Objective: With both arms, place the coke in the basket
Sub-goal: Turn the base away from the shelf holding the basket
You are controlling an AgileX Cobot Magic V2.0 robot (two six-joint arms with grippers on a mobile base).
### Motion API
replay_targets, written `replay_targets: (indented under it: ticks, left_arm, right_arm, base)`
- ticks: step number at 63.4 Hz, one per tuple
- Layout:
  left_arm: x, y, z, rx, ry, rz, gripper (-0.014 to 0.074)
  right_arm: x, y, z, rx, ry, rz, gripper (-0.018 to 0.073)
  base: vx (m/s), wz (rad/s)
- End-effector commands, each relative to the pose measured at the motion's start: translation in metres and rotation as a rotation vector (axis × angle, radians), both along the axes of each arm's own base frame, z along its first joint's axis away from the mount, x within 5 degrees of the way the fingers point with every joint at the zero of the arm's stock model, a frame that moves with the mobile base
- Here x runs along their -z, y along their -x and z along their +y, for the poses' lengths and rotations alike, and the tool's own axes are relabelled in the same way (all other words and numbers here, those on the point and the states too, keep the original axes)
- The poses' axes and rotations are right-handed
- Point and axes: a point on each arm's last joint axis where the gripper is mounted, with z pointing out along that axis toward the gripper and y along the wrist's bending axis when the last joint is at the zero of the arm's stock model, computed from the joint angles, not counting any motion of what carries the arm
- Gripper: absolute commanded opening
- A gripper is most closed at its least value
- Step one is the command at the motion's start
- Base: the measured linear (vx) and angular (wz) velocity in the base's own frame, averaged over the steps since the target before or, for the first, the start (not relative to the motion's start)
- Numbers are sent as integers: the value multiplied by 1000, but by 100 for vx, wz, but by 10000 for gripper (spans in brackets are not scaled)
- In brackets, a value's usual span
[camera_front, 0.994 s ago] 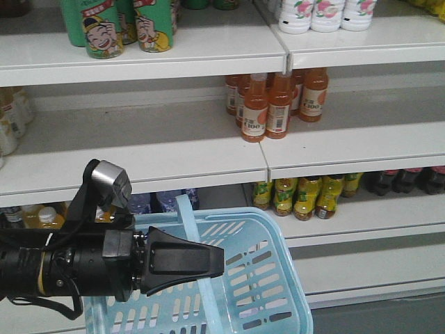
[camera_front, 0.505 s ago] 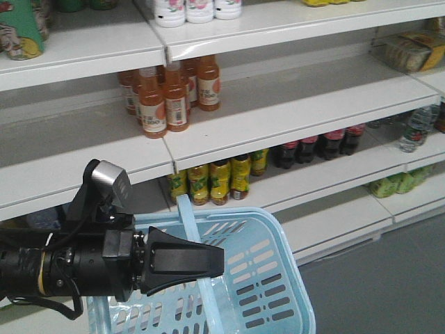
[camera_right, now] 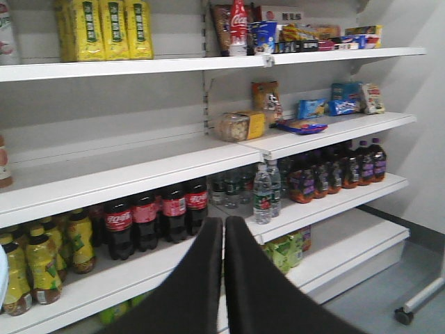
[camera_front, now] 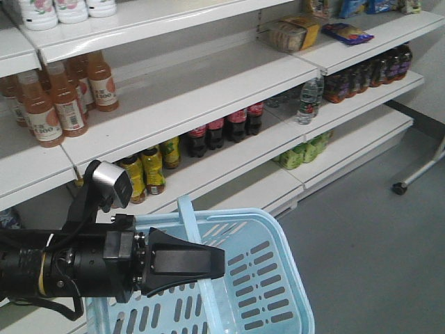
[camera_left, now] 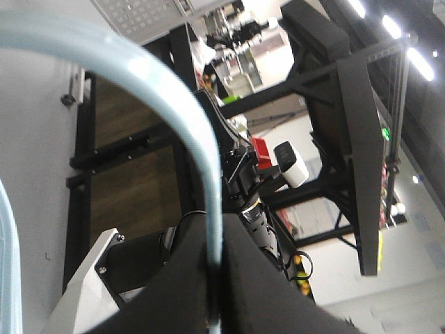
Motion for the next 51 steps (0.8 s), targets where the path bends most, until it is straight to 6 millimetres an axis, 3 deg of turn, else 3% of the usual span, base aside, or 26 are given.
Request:
replay_targets:
  ticks: [1, 51]
  left_arm:
    - [-31, 15, 0, 135, 216, -32, -7]
    - [-31, 15, 0, 135, 216, -32, -7]
  right_arm:
    - [-3, 1, 0, -2, 11, -78, -5]
    - [-3, 1, 0, -2, 11, -77, -5]
  base:
    - [-9, -46]
    - [-7, -39]
